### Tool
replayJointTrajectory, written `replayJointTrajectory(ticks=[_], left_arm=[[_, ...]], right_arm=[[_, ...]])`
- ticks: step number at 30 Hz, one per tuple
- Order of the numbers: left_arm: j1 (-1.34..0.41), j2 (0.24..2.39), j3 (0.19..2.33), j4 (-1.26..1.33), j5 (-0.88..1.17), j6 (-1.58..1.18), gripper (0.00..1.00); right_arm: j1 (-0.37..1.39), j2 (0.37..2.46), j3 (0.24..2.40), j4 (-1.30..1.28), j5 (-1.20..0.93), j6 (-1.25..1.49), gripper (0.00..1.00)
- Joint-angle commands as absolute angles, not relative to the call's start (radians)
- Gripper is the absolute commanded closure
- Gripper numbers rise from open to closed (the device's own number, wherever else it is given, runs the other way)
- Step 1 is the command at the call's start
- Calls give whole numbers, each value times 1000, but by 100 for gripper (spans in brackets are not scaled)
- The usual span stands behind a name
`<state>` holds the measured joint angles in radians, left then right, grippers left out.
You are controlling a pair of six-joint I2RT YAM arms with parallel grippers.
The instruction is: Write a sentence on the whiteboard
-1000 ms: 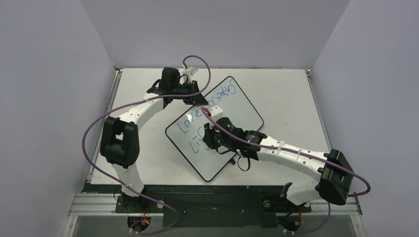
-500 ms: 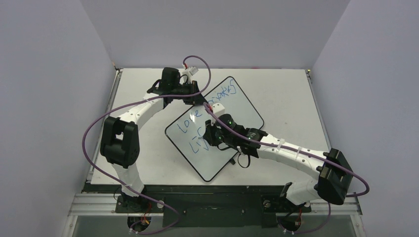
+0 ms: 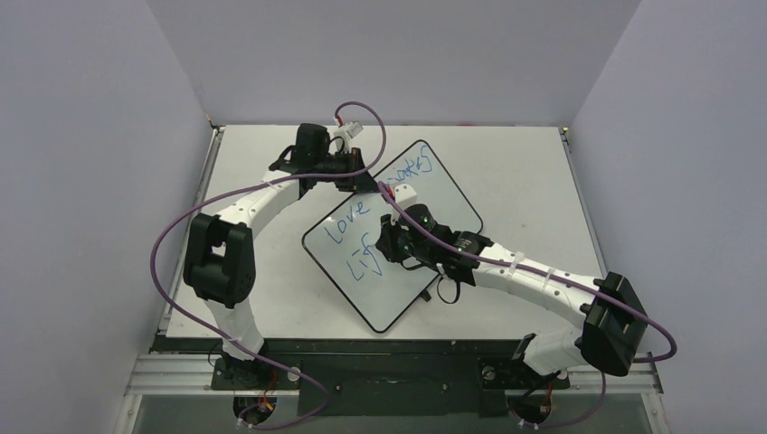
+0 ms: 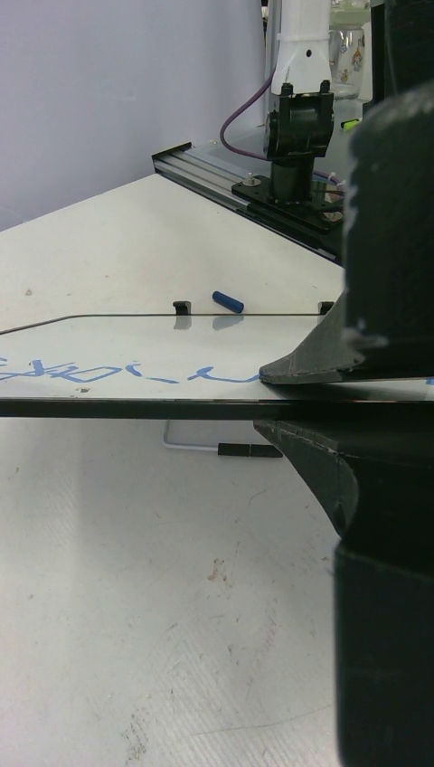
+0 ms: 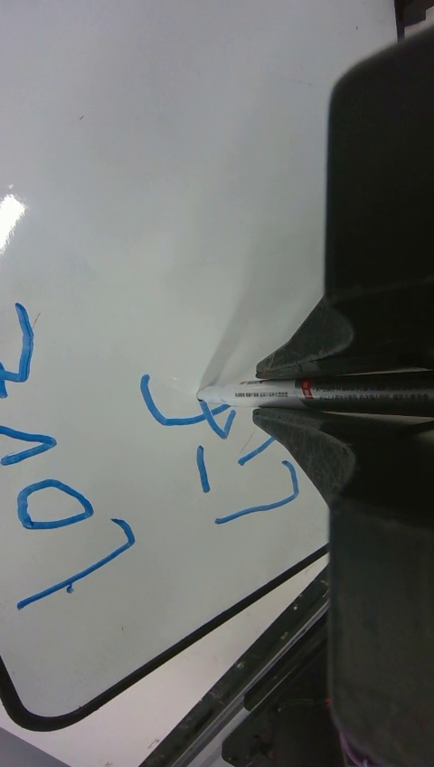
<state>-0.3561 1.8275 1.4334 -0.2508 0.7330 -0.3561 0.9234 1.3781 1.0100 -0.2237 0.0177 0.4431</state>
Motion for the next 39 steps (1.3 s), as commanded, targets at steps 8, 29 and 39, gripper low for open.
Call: replayJointTrajectory(ticks=[8,29,39], left_arm=[[-391,1814,1460,-295,714,-283,100],[-400,1820,1476,-314,704,-292,100],[-404,1818,1530,-419,676,-265,100]], right_arm=[[910,1330,1030,-260,68,426,100],[864,1202,963,-270,111,396,100],[850,1191,951,-246,81,390,100]])
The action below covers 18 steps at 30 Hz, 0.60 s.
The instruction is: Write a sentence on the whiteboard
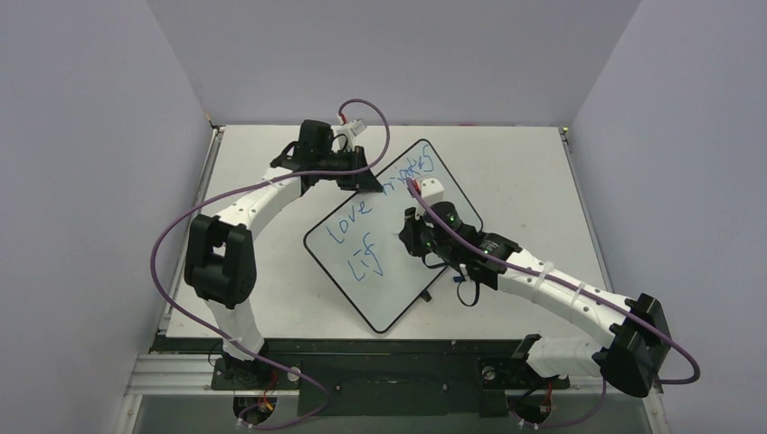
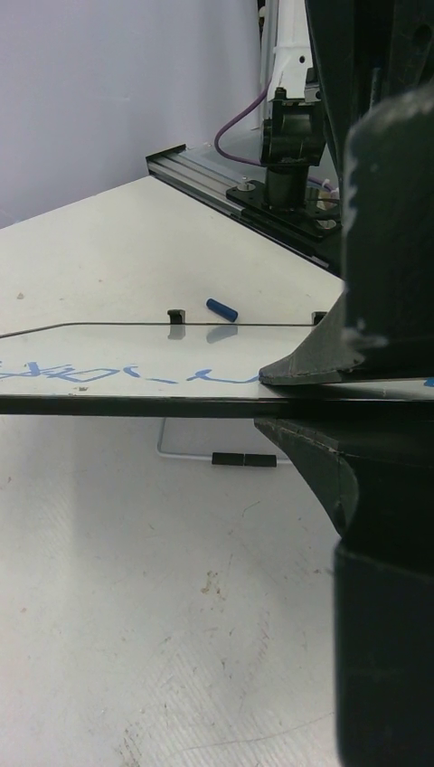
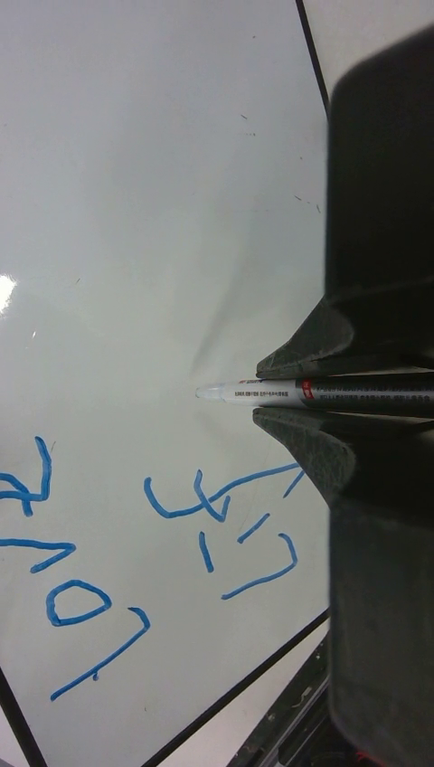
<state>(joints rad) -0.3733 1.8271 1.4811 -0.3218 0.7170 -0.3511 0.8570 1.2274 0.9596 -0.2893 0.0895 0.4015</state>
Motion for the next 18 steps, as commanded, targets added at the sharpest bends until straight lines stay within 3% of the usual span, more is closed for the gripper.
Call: replayJointTrajectory(ticks=[1,18], left_arm=[[-404,1819,1535,-427,674,-259,100],[-420,1846,1609,-566,648,-214,100]], right_arm=[[851,1190,950,-242,78,389,100],[800,1166,916,-200,27,371,100]])
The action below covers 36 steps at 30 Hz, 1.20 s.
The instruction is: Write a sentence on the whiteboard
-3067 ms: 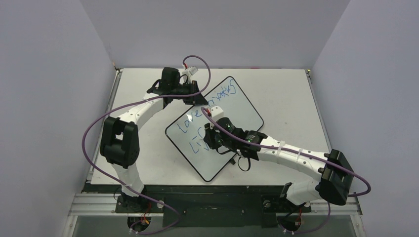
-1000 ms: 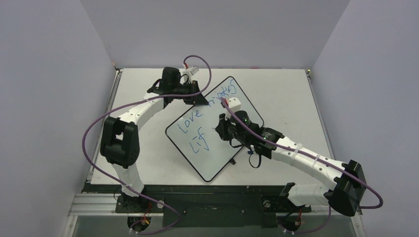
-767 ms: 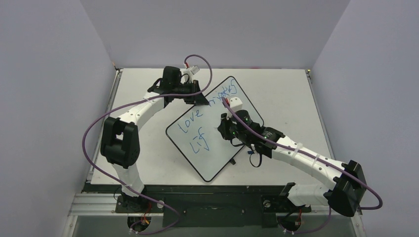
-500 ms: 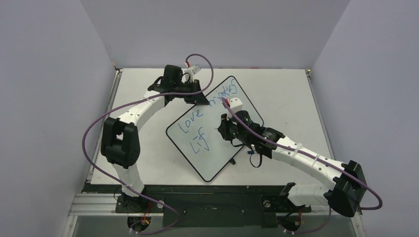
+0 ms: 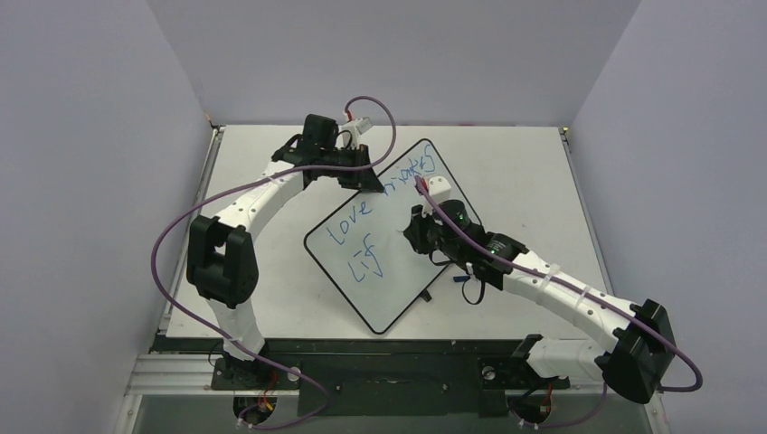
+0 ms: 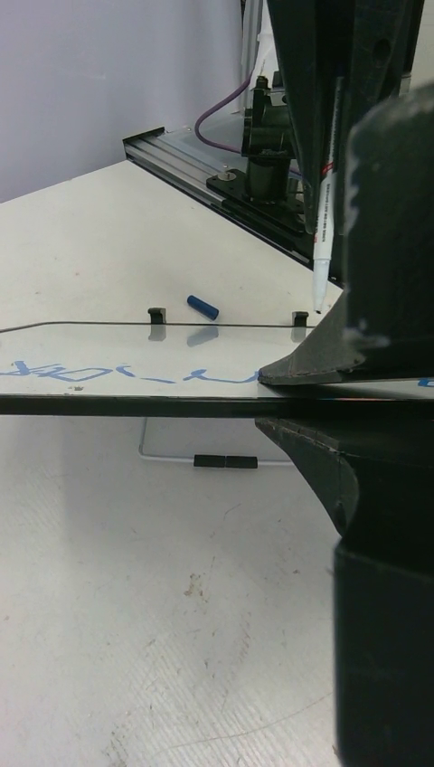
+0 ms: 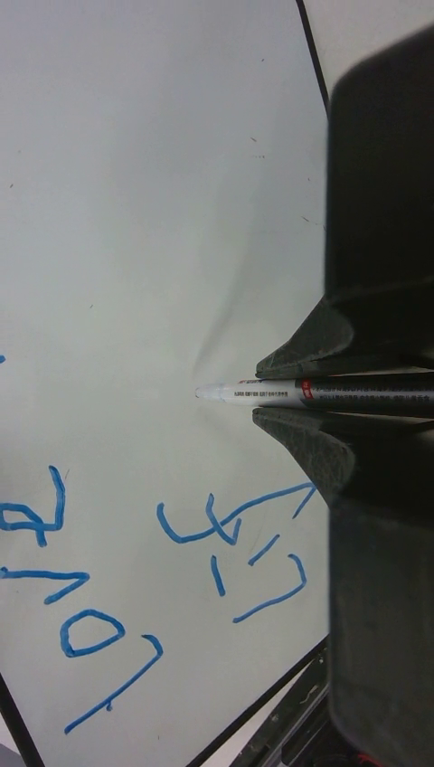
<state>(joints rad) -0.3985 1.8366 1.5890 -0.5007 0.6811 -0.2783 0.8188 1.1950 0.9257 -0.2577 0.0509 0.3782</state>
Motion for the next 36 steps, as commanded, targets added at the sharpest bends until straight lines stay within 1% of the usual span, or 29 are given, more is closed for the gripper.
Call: replayJointTrajectory(ticks=[1,10,14,24,30,36], left_arm=[[-420,1844,1604,-556,648,-216,100],[-420,1817,1552,-517,638,-204,100],[-420,1818,1543,-510,646,-205,100],[-417,1802,1534,-504,647,-204,100],[-417,1800,1533,-504,650,-204,100],[-417,1799,1532,-504,655,-205,100]], right_arm=[[799,1165,915,-200,19,371,100],[802,1162,891,-163,-109,366,100],[817,1175,894,-151,-123,357,100],[874,1255,934,-140,-102,345,100],[876,1286,933,-135,-78,347,100],[863,1287,928,-164,-7,347,100]])
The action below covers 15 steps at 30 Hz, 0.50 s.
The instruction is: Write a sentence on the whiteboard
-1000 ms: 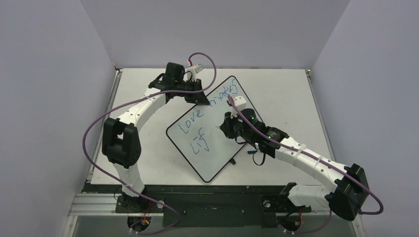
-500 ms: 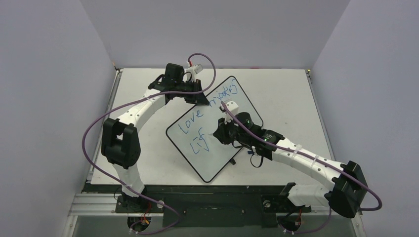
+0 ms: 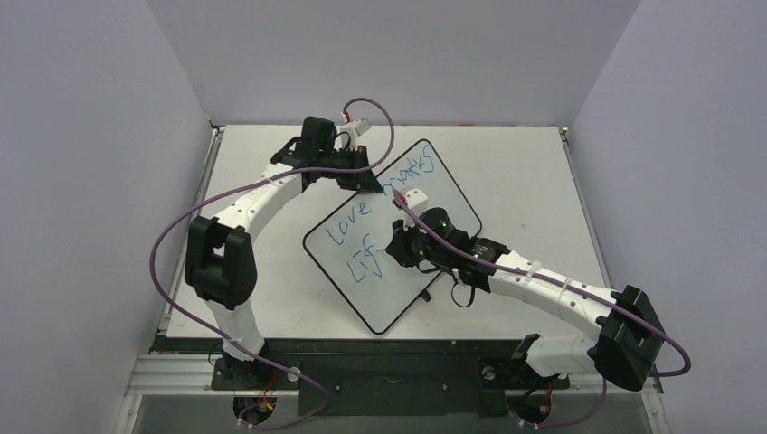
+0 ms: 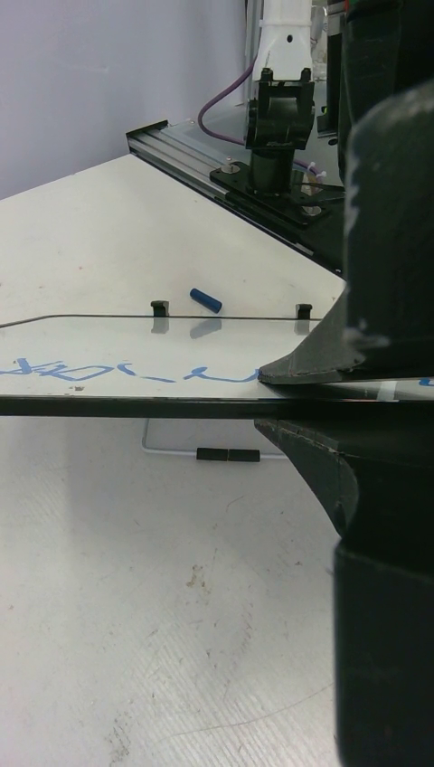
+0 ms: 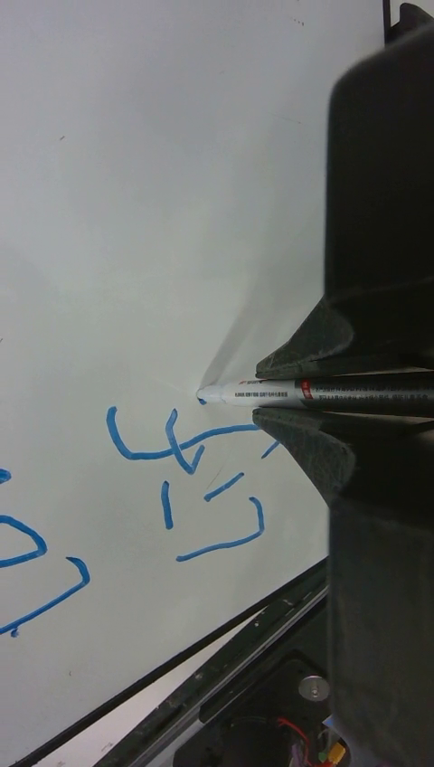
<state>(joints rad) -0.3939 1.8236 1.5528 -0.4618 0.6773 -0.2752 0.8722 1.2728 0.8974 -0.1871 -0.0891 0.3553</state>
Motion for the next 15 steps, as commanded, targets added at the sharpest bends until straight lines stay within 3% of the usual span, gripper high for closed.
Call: replayJointTrajectory(ticks=[1,15], left_arm=[[-417,1798,1532,-502,656,-206,100],[-419,1796,1529,-500,659,-207,100]], right_arm=[[859,1286,929,-166,-4,350,100],[848,1311,993,-192,10,346,100]])
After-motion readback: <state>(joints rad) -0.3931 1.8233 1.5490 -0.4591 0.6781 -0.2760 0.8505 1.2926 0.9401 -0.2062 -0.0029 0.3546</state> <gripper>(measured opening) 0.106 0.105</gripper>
